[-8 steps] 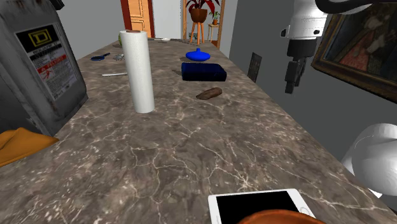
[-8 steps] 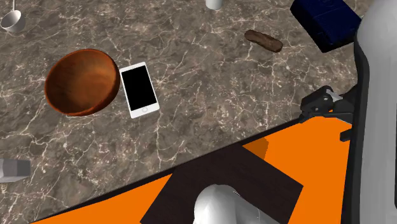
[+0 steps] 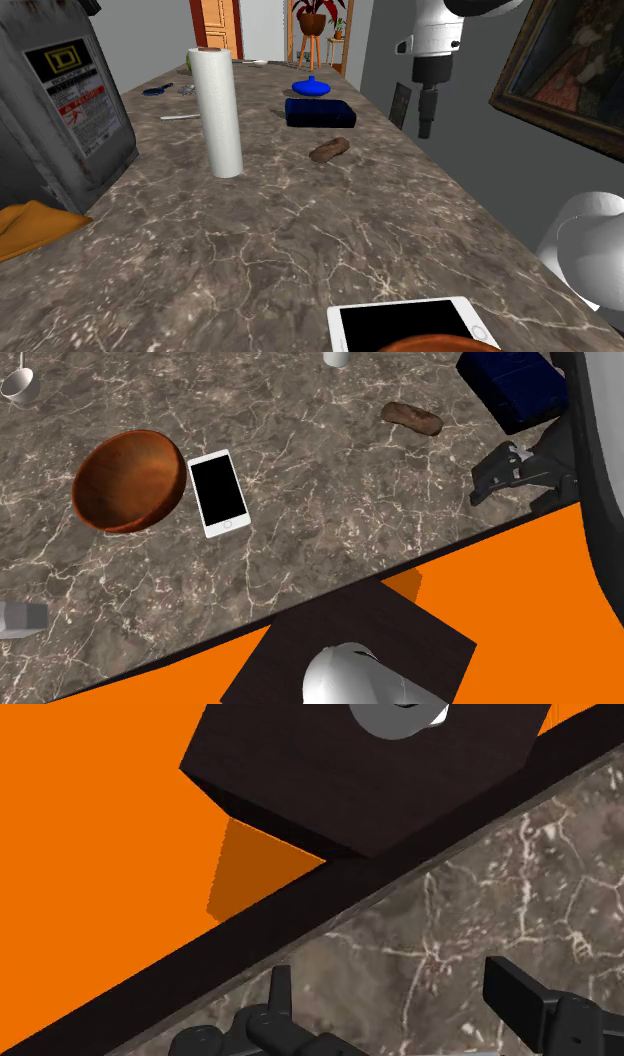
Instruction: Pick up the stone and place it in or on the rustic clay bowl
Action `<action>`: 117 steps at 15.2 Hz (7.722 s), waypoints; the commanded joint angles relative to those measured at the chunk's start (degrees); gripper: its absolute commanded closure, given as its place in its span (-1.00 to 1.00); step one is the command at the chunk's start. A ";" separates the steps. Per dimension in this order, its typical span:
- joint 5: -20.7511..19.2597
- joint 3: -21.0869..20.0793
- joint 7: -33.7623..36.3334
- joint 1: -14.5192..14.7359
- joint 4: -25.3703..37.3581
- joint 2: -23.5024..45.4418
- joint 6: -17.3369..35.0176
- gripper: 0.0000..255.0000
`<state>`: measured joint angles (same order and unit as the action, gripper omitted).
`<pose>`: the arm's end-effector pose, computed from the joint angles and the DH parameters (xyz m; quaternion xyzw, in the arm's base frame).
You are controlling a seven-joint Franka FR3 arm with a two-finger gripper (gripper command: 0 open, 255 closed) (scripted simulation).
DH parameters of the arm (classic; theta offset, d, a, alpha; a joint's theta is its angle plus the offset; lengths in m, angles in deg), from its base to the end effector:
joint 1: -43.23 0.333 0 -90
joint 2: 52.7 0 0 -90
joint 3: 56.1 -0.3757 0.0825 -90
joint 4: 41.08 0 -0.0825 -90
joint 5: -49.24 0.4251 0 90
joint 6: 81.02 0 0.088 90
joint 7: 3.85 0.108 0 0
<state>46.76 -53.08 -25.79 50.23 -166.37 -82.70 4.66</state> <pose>0.3832 0.0168 0.6210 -0.9700 -0.2282 0.0844 0.0044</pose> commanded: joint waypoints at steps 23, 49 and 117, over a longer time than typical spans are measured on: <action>-0.06 -7.98 -35.99 14.27 25.23 29.25 2.51 -1.00; -0.06 -7.94 -36.17 14.25 27.63 29.01 -0.12 1.00; 9.66 -36.99 18.68 38.89 40.91 30.73 -9.34 1.00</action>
<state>56.26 -90.13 -6.87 89.20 -124.15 -51.59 -5.68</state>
